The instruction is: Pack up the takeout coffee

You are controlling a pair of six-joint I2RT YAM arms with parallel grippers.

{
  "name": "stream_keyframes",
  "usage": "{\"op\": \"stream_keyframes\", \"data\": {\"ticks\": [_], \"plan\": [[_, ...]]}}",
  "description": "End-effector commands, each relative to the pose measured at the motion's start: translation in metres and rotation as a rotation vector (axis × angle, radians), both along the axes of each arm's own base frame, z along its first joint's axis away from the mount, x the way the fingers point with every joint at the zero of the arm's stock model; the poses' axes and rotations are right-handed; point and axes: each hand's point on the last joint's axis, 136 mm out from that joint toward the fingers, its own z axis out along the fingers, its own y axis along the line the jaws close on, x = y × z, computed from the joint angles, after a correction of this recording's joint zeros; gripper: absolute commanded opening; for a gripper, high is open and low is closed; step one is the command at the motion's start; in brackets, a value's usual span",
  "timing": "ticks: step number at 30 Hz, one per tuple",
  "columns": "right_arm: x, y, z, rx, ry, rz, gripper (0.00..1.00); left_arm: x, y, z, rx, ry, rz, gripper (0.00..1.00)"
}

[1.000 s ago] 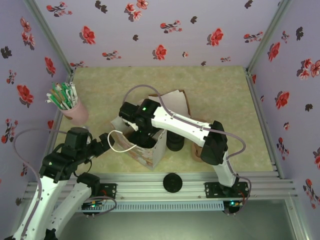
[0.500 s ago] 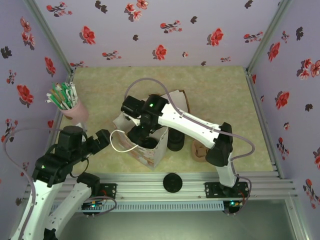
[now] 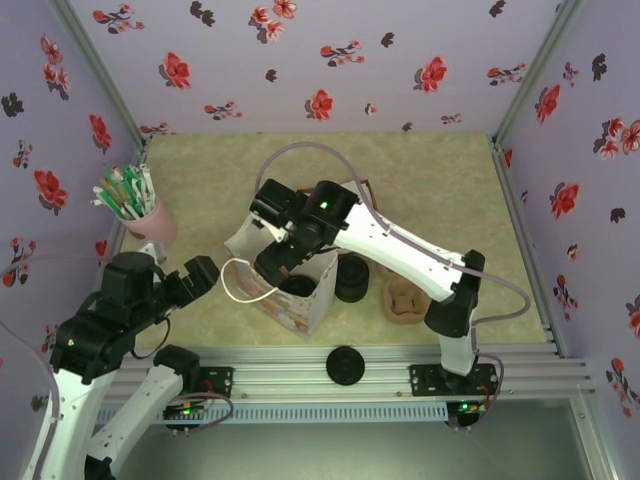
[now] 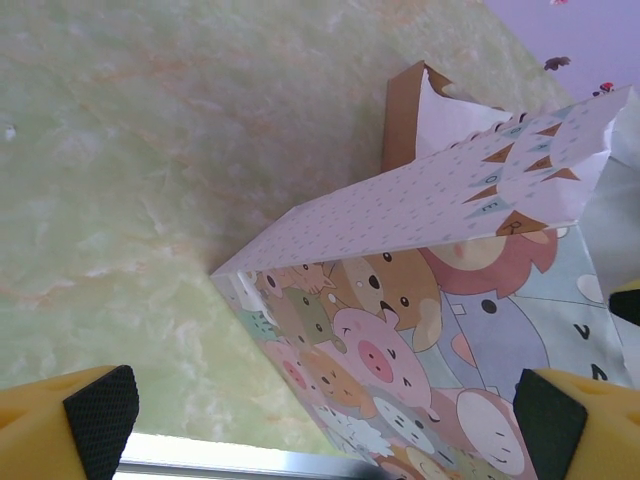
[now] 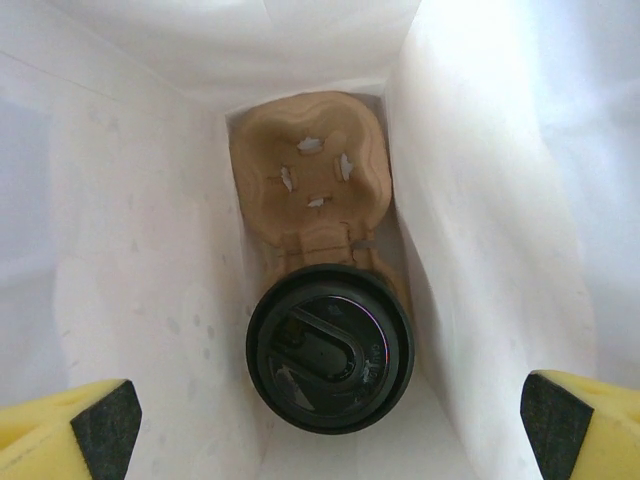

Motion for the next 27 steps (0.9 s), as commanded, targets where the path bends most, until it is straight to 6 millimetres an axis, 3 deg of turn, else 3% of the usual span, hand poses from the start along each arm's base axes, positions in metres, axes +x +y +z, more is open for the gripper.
{"op": "stream_keyframes", "data": {"ticks": [1,9,14,27], "plan": [[-0.001,-0.005,0.042,0.113,-0.049,-0.025,0.99,-0.003,0.006,0.012,0.032,-0.033,0.000,0.99],[-0.006,-0.010,0.081,0.249,-0.097,-0.022,0.99,-0.002,0.009,0.032,0.038,-0.081,0.003,0.99],[-0.001,-0.023,0.106,0.338,-0.173,-0.061,0.98,0.003,0.010,0.043,0.054,-0.106,0.005,0.99],[0.020,-0.072,0.132,0.548,-0.204,-0.190,0.87,0.052,-0.007,0.068,0.139,-0.146,-0.040,0.99]]}}
